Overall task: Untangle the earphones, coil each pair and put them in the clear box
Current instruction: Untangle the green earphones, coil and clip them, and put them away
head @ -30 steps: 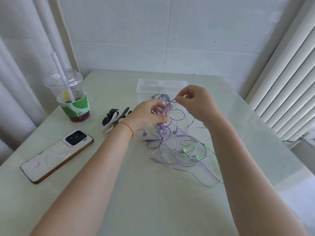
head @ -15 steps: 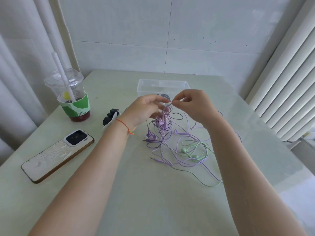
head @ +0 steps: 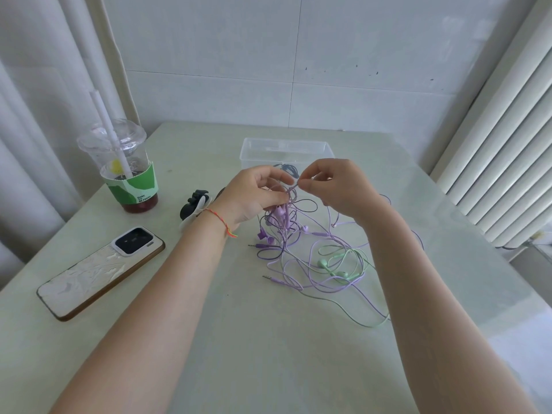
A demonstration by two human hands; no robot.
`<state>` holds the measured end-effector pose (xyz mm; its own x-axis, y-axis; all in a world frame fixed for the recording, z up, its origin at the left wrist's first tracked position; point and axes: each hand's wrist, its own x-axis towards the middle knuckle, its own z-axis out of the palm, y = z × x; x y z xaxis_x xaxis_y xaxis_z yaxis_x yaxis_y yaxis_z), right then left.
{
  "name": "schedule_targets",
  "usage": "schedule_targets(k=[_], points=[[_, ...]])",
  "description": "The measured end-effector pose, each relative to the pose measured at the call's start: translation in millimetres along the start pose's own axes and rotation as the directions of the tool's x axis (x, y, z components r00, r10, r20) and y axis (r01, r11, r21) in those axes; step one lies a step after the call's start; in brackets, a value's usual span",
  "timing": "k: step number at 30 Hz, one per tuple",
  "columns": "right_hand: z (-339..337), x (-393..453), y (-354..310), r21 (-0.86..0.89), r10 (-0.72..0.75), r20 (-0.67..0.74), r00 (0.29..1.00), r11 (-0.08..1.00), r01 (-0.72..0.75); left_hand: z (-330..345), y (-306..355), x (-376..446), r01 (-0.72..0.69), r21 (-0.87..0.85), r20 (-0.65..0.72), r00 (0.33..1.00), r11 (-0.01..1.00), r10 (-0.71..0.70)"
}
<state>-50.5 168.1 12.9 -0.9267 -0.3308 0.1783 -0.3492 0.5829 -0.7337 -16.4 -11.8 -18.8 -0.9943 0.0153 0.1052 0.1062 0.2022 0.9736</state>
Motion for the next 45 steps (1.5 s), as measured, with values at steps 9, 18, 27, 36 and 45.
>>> schedule_targets(k=[9,18,27,36,45], points=[[2.7,-1.6,-1.1,0.02,-0.034,0.099,0.995,0.999,0.032,2.8,2.5,-0.9,-0.063,-0.006,-0.033,0.998,0.998,0.062],[3.5,-0.7,-2.7,0.02,-0.062,-0.045,0.997,0.998,0.063,4.5,6.4,0.9,-0.103,-0.048,-0.177,0.98,0.994,0.093],[4.8,3.6,-0.3,0.209,0.026,-0.161,0.987,0.978,0.008,4.9,6.3,2.8,-0.078,0.024,-0.139,0.987,0.997,0.081],[6.2,1.8,-6.5,0.257,0.044,-0.137,0.99,0.967,-0.007,3.3,3.9,1.0,0.024,0.098,-0.072,0.997,0.995,-0.017],[-2.2,0.4,1.7,0.074,0.067,0.037,0.997,0.995,-0.07,3.1,8.8,0.5,-0.054,-0.093,-0.19,0.981,0.994,0.035]])
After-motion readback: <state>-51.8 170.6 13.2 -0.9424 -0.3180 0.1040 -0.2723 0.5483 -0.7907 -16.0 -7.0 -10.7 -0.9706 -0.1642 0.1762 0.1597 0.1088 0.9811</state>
